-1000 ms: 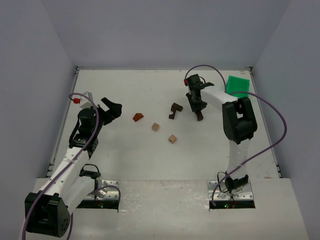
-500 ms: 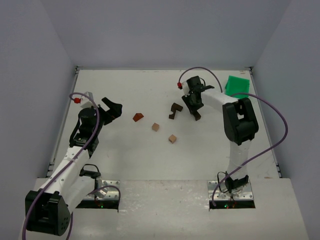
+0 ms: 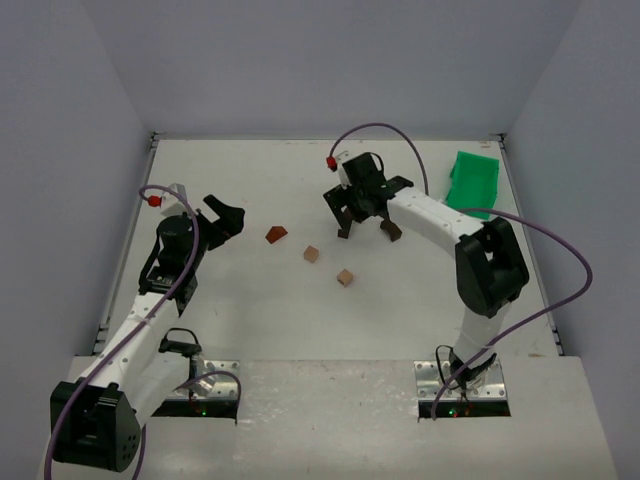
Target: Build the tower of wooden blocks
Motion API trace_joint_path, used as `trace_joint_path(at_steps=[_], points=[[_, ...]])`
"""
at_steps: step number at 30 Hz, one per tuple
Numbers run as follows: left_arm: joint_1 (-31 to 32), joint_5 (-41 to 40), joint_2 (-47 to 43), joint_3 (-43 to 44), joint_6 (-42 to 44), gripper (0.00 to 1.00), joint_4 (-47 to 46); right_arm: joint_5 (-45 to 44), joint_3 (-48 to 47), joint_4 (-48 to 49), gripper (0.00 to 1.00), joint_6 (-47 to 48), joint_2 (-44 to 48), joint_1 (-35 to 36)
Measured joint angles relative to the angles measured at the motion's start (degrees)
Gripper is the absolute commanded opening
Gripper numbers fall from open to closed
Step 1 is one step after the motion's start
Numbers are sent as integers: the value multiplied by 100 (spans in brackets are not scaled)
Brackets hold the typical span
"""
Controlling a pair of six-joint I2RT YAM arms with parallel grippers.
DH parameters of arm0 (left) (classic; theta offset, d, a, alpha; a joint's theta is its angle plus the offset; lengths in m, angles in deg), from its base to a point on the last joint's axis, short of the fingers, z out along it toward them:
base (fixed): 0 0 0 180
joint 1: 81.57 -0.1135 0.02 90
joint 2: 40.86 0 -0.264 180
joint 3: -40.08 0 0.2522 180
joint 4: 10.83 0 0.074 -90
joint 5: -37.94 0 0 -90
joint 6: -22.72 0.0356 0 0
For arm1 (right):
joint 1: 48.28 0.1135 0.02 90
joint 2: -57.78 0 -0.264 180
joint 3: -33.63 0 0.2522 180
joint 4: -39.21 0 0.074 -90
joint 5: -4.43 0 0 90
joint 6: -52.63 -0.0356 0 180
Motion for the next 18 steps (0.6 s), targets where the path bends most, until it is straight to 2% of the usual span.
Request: trace_joint_path(at_steps=[5,9,13,18], points=[[0,0,-6,0,0,100,0,-108,294,423,92,-1324,316,212],[0,0,-31,0,-2,100,1,-366,343,458,83,-2245,-63,203],[0,0,-37,0,0,100,0,-519,197,390,72,-2763,-698,210],[0,0,-39,0,-1,100,2,-414,83,465,58,-3094,-954,239]])
